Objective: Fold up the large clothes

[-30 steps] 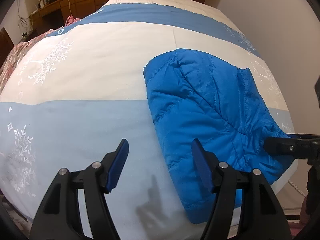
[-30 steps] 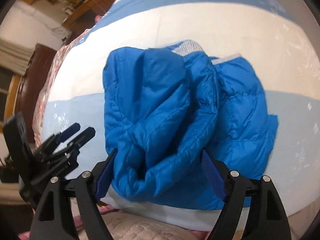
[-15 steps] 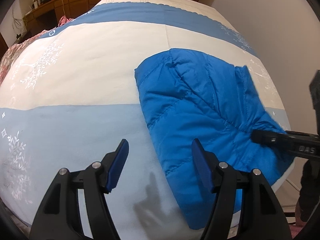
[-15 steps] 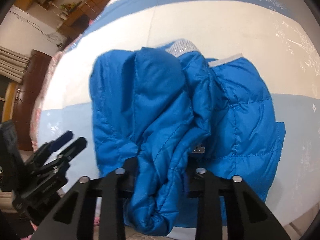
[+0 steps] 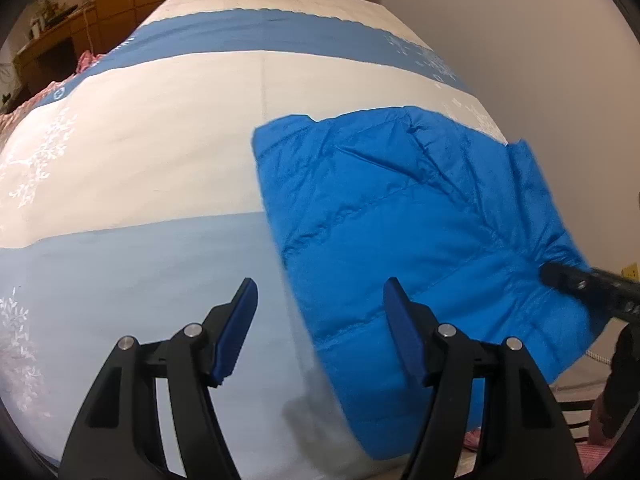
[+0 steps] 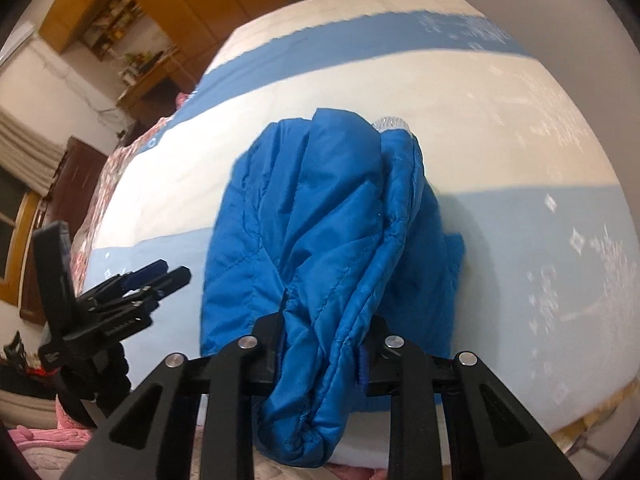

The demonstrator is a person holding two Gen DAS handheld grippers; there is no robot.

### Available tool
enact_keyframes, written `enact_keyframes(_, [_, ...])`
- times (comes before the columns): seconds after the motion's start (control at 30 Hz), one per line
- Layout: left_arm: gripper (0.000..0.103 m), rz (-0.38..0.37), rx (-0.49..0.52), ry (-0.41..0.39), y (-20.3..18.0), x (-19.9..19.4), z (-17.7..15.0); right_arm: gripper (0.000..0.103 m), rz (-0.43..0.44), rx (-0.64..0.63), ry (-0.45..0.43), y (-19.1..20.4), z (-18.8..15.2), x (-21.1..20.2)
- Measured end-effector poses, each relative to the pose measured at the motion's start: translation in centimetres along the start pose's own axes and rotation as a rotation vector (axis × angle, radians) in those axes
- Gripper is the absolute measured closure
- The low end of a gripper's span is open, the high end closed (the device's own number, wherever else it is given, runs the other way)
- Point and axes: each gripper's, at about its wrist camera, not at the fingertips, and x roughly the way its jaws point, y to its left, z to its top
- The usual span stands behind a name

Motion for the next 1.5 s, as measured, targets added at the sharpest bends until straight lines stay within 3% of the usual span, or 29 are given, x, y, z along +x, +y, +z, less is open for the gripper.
enact_keyframes(0.23, [0.039,0.017,0.029,0.033,-2.4,1.5,-1.5,0.076,0.03,0.057,0.051,-2.7,-0.9,2.8])
enact_keyframes(0.67, [0.035,-0.008,-0.027,0.074,-2.5,3.8,-3.4,0.068,0.114,0.096,0.101,-6.5,-2.0,7.7])
enact_keyframes(0.8, [0.033,-0.011,-0.04,0.077,-2.3,3.9,-3.6,0.064,0.139,0.084,0.112,-7.0,-1.9,7.1])
enact_keyframes(0.93, [0.035,0.002,-0.044,0.048,-2.0,2.5,-2.8,0.047,0.077,0.02,0.089,-6.8,-0.9,4.1])
enact_keyframes(1.07, [0.035,0.005,-0.075,0.025,-1.2,1.7,-1.9,0.044,0.031,-0.06,0.011,-5.5,1.4,0.9])
enact_keyframes(1.2, [0.035,0.021,-0.086,0.024,-1.4,2.0,-1.2,0.043,0.053,-0.086,0.008,-5.2,4.9,2.6])
enact_keyframes(1.3, [0.035,0.028,-0.08,0.025,-1.9,2.1,-1.0,0.043,0.1,-0.066,0.055,-5.3,6.5,4.9])
enact_keyframes(1.37, [0.035,0.034,-0.077,0.029,-2.6,2.7,-0.2,0.052,0.091,-0.085,0.064,-5.0,7.2,6.1])
enact_keyframes(1.43, [0.035,0.036,-0.075,0.033,-3.3,3.3,0.5,0.078,0.054,-0.113,0.06,-4.9,7.6,6.5])
enact_keyframes(1.5, [0.035,0.034,-0.08,0.027,-3.5,2.9,0.8,0.089,0.072,-0.113,0.049,-5.0,7.9,6.0])
